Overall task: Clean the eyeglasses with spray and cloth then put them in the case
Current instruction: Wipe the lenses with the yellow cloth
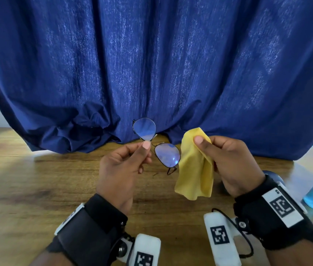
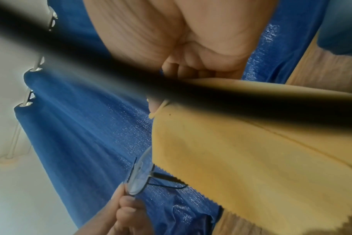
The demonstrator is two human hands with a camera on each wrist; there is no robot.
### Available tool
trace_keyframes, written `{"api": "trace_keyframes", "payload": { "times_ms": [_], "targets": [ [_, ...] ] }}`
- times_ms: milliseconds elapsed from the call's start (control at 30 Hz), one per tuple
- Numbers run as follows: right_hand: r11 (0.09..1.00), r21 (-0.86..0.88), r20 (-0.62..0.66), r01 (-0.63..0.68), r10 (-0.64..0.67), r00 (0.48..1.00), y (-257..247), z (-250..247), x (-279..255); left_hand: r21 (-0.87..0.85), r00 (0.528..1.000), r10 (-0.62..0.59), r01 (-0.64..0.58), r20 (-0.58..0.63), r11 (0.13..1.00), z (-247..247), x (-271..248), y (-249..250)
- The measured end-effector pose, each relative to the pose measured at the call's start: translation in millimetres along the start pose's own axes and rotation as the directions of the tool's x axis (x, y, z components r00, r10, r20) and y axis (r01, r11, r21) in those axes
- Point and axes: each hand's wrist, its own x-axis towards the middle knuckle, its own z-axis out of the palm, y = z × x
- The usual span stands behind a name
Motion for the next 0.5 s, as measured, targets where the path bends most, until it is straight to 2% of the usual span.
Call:
{"api": "trace_keyframes", "payload": {
  "times_ms": [133,300,500],
  "targets": [
    [0.997,-0.026,-0.084,0.072,-0.074,0.994,-5.1,1.9,-2.9,-0.054,1.0,-0.014,0.015,0.016,0.998,-0.5,1.3,1.0],
    [0.993,-0.045,-0.12,0.112,-0.117,0.986,-5.7,4.5,-5.3,-0.074,0.999,-0.032,0.035,0.044,0.997,-0.9,1.0,1.5],
    [0.976,-0.048,-0.072,0.213,-0.216,0.974,-9.8,8.5,-11.9,-0.095,0.996,-0.063,0.069,0.067,0.993,1.0,-0.4,4.6]
  ]
}}
